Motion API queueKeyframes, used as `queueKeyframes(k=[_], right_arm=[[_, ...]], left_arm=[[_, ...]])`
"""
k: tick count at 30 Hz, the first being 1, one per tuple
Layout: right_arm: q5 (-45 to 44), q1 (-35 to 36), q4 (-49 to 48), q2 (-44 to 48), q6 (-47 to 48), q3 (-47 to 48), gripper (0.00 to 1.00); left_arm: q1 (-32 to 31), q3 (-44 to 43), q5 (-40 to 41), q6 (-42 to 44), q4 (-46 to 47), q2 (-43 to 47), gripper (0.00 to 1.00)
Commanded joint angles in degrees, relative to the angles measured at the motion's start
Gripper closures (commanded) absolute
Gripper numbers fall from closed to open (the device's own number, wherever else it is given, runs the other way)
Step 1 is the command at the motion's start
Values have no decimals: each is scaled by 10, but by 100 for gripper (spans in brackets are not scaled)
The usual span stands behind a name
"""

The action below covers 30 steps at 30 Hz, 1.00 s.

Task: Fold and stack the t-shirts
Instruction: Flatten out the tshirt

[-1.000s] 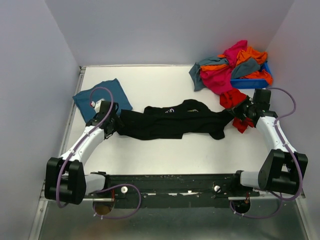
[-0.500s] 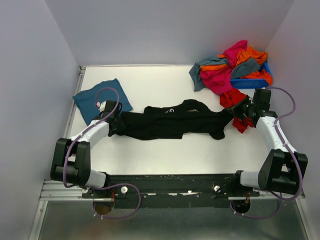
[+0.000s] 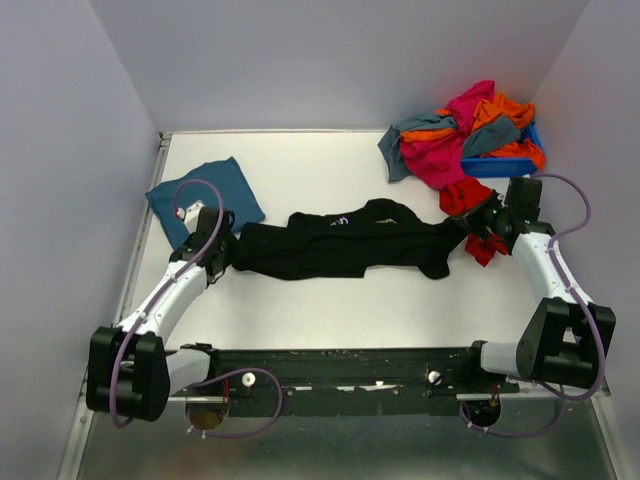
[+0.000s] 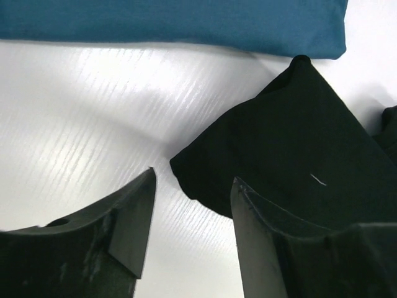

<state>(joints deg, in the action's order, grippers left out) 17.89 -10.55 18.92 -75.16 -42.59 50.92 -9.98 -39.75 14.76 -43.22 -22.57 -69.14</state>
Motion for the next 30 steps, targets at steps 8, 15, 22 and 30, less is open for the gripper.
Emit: queueKeyframes(k=[8, 15, 22, 30], right_arm=[[19, 2, -14, -2, 7, -10, 99], [22, 3, -15, -1, 6, -9, 99], [24, 3, -16, -3, 5, -10, 99], [20, 3, -15, -1, 5, -10, 99]], left_arm=[[10, 13, 10, -54, -7, -3, 46], [11, 8, -31, -49, 18, -63, 37], [11, 20, -28, -60, 57, -105, 50], [11, -4, 39, -55, 32, -85, 70]])
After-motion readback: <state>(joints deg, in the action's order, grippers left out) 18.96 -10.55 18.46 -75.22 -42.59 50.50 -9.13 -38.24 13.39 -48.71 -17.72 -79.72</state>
